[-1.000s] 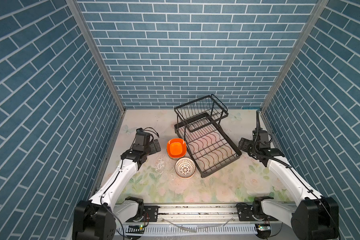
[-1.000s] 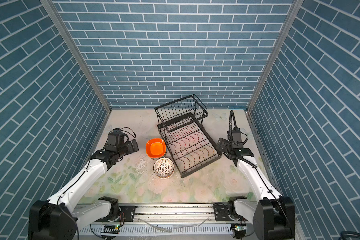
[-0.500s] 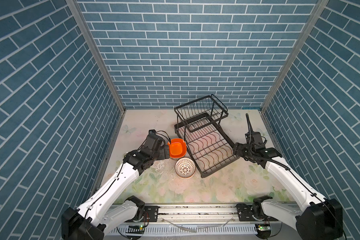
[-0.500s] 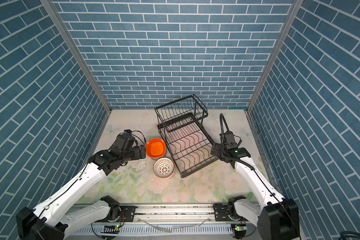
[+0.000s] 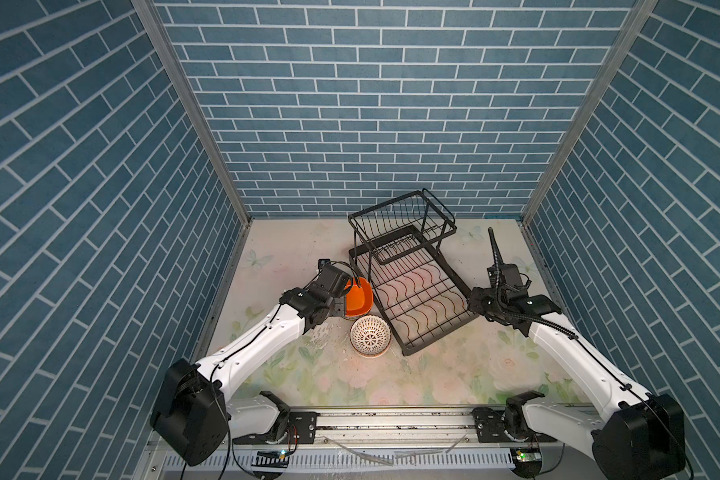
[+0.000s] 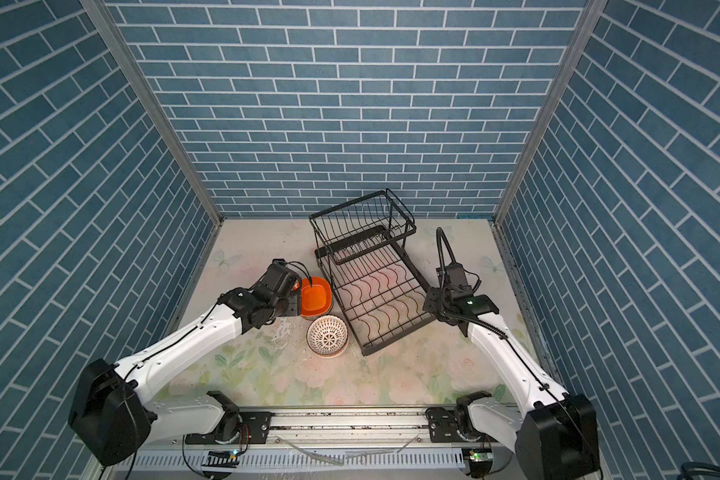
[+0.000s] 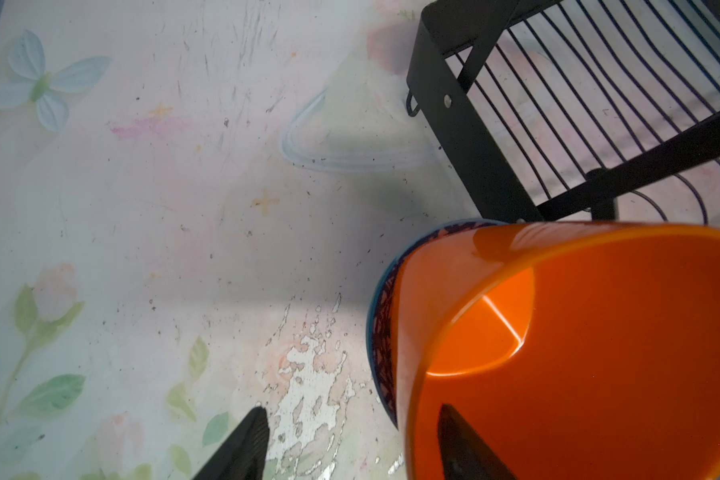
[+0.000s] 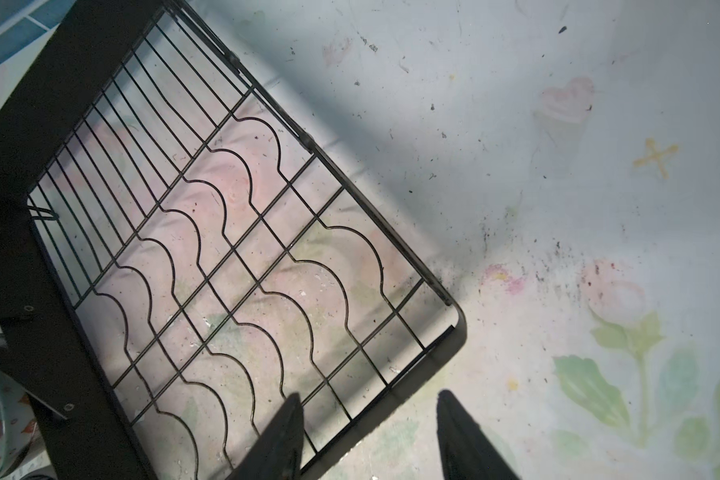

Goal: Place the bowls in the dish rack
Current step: 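Reach the left gripper to the orange bowl while the right gripper approaches the rack, then grasp the orange bowl rim with the left gripper and lift it toward the right gripper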

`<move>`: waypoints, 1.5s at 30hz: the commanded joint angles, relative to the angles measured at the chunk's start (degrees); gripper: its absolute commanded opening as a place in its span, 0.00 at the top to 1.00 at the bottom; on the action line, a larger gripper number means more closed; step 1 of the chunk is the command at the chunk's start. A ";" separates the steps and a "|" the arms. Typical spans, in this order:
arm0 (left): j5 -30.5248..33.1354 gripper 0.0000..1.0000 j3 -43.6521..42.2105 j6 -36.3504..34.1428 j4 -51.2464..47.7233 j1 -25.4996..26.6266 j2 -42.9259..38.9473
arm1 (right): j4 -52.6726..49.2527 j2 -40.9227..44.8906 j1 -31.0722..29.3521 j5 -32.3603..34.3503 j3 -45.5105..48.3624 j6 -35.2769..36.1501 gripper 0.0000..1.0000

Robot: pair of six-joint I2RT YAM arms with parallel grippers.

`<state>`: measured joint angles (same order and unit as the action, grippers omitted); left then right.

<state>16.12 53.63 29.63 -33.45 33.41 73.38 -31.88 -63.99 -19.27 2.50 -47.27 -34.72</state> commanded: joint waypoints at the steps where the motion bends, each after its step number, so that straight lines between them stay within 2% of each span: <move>1: 0.87 0.41 1.48 -0.41 1.81 0.40 1.38 | 0.39 -0.70 -0.51 -0.31 -1.52 -1.34 0.50; 7: -0.35 0.57 1.46 -0.71 3.71 0.43 3.52 | 1.22 -0.88 -0.51 -0.59 -1.01 -1.22 0.52; 11: -1.15 0.76 1.33 -0.54 4.34 0.44 3.87 | 1.73 -0.75 -0.51 -0.84 -0.78 -1.15 0.53; 23: -2.49 0.98 -0.08 -0.86 5.80 0.45 1.47 | 2.95 -0.26 -0.56 -1.68 -0.03 -0.46 0.54; 33: -4.19 1.00 -1.06 -2.07 6.86 0.43 -1.62 | 8.19 1.32 -0.51 -7.16 1.31 2.60 0.54; 37: -7.24 1.00 -2.01 -2.95 8.26 0.45 -4.18 | 13.35 2.51 -0.51 -16.74 2.31 5.42 0.50; 45: -18.58 1.00 -3.64 -4.61 11.94 0.52 -8.41 | 23.95 4.29 -0.51 -29.44 6.35 5.72 0.38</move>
<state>3.42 50.72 26.15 -25.12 33.65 66.70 -13.50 -60.80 -19.51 -19.70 -42.61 -30.04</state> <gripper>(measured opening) 0.070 0.609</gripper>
